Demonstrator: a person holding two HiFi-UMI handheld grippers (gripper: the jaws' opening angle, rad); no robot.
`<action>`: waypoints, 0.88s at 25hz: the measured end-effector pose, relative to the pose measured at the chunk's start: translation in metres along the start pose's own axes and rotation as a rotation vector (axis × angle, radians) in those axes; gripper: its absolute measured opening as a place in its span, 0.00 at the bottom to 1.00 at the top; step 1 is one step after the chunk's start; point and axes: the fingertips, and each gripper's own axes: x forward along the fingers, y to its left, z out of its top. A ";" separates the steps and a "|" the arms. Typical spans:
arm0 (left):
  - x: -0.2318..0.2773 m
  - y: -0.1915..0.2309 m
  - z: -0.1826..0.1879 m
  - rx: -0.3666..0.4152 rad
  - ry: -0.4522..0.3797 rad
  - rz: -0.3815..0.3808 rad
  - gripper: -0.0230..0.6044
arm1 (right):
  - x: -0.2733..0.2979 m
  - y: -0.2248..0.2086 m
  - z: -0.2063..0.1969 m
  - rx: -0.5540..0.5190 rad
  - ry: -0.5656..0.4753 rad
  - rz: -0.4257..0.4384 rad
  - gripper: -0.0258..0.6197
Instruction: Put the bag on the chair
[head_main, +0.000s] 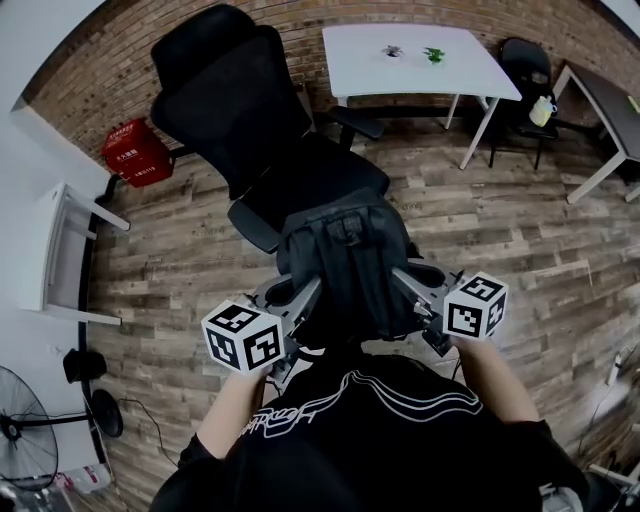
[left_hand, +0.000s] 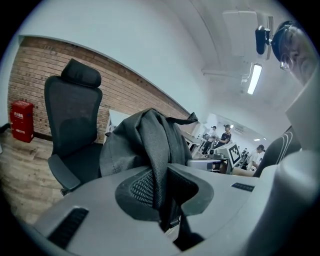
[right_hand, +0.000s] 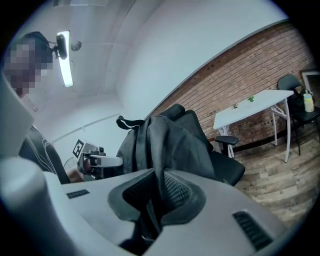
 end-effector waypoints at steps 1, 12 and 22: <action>0.005 0.006 0.003 -0.003 0.006 -0.007 0.13 | 0.005 -0.006 0.003 0.004 0.001 -0.008 0.10; 0.070 0.096 0.072 -0.059 0.021 -0.054 0.13 | 0.083 -0.076 0.071 0.030 0.035 -0.065 0.10; 0.109 0.193 0.137 -0.106 -0.027 -0.051 0.13 | 0.176 -0.128 0.136 0.018 0.092 -0.065 0.10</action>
